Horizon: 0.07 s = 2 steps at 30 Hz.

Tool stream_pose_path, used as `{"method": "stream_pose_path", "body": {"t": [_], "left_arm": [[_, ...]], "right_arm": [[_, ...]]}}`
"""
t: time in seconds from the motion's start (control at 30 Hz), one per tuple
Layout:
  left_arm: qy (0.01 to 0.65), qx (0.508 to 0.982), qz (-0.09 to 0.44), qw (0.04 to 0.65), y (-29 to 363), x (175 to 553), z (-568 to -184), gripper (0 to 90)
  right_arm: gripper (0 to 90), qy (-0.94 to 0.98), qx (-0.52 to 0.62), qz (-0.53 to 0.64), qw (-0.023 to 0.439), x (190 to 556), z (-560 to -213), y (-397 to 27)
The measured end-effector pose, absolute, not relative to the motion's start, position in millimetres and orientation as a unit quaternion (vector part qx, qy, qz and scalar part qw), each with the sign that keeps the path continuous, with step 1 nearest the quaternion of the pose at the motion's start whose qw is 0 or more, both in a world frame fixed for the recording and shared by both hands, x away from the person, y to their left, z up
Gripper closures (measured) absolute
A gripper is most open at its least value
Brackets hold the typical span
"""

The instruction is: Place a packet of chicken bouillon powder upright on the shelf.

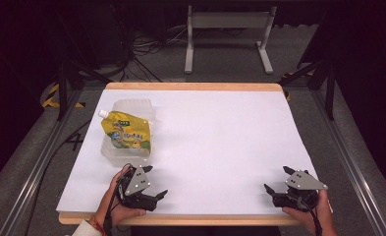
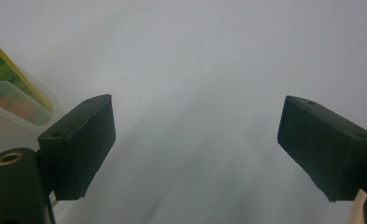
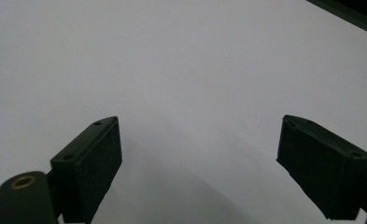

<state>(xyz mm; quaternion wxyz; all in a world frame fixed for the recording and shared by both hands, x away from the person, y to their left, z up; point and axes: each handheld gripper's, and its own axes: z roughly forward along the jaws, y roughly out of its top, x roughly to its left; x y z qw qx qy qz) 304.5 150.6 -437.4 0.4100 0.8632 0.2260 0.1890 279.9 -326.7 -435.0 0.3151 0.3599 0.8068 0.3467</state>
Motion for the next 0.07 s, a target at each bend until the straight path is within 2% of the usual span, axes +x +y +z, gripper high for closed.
{"method": "stream_pose_path", "body": {"t": [0.07], "left_arm": [[0.229, 0.863, 0.188, 0.409, 151.0, 304.2, -437.7, 11.9]], "right_arm": [[14.0, 0.807, 0.359, 0.348, 0.315, 280.3, -434.7, -326.5]]}}
